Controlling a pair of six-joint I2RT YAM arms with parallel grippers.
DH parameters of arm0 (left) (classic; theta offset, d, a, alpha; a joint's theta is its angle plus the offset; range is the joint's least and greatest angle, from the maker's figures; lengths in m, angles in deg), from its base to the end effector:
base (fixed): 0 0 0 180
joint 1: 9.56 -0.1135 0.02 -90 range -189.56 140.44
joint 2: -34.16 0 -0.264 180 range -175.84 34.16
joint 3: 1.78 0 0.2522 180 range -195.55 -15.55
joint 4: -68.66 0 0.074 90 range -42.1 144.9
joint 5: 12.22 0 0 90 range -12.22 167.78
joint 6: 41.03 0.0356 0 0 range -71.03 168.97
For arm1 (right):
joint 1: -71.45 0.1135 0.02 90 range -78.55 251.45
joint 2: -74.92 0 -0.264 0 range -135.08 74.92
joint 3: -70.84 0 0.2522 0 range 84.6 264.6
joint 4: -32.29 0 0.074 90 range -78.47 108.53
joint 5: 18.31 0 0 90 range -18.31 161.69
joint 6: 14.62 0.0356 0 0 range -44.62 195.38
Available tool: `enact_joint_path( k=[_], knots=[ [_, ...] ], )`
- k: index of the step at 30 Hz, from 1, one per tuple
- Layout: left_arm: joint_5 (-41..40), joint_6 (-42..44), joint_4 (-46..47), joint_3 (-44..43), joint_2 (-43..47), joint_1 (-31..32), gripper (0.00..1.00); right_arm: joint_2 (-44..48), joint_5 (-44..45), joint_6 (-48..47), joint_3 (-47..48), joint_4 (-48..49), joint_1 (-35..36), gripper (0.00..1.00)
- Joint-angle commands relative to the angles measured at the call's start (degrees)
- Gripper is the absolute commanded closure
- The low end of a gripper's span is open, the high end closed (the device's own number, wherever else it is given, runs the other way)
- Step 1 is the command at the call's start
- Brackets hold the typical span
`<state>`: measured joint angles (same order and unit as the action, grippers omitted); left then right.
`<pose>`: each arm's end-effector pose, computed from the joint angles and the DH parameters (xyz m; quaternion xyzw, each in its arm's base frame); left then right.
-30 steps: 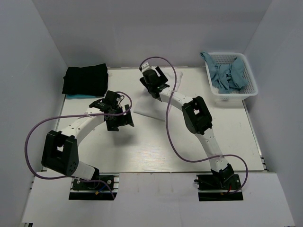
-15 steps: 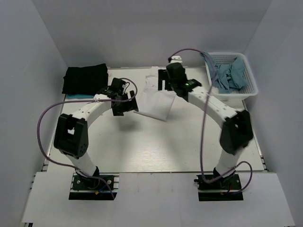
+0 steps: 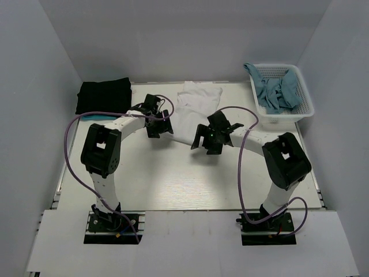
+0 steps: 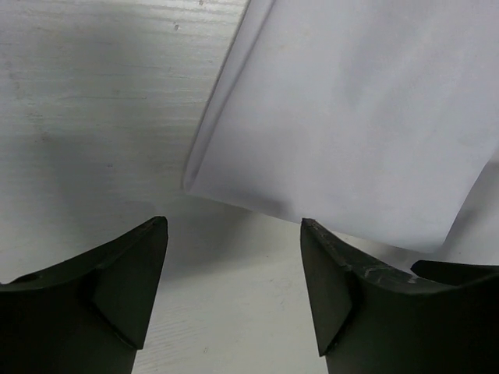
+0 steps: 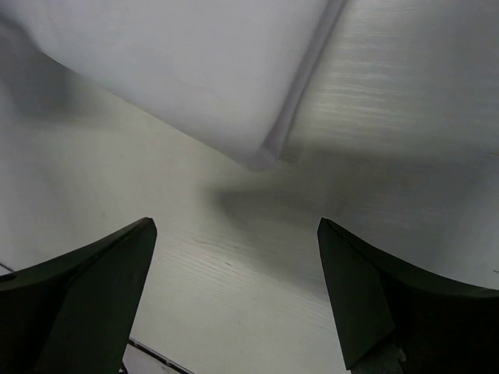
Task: Fold and stack the t-shirts
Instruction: Grab one side of the 2/3 rectangular tshirt with both arms
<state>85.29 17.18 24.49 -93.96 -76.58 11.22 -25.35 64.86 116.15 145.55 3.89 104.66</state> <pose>0.3748 -0.1472 0.1830 -0.0777 0.9667 -0.1612 0.1827 0.2980 0.2001 0.1760 0.0442 0.9484 0.2310 0.2126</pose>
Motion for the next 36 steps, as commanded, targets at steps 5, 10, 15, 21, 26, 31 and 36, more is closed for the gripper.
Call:
enact_joint_path(
  k=[5,10,15,21,26,31,36],
  knots=[
    [-0.83,-0.11,3.34,2.83,0.71,-0.56,0.27,-0.1,-1.87,7.21,-1.88,8.66,-0.34,0.1],
    [-1.36,-0.11,3.34,-0.07,-2.28,-0.56,0.39,-2.56,0.85,9.23,-1.54,9.1,-0.61,0.12],
    [-0.21,0.41,3.34,0.09,-4.04,-0.56,0.53,-5.02,1.91,11.78,-0.48,8.22,-0.87,0.21],
    [5.49,-0.72,6.15,2.56,-5.89,0.67,0.81,-5.64,5.07,14.5,-1.45,9.27,-0.78,0.75],
    [5.5,-1.26,5.99,3.62,-5.89,0.67,1.0,-6.42,9.03,13.9,-2.59,9.63,-0.69,1.0],
    [5.5,-1.34,3.44,6.68,-0.46,0.67,1.0,-2.76,7.37,7.23,-1.96,4.36,0.62,1.0],
    [7.51,-1.34,-3.15,16.0,13.05,1.2,1.0,9.38,2.45,4.41,-8.12,-4.16,3.52,1.0]
  ],
)
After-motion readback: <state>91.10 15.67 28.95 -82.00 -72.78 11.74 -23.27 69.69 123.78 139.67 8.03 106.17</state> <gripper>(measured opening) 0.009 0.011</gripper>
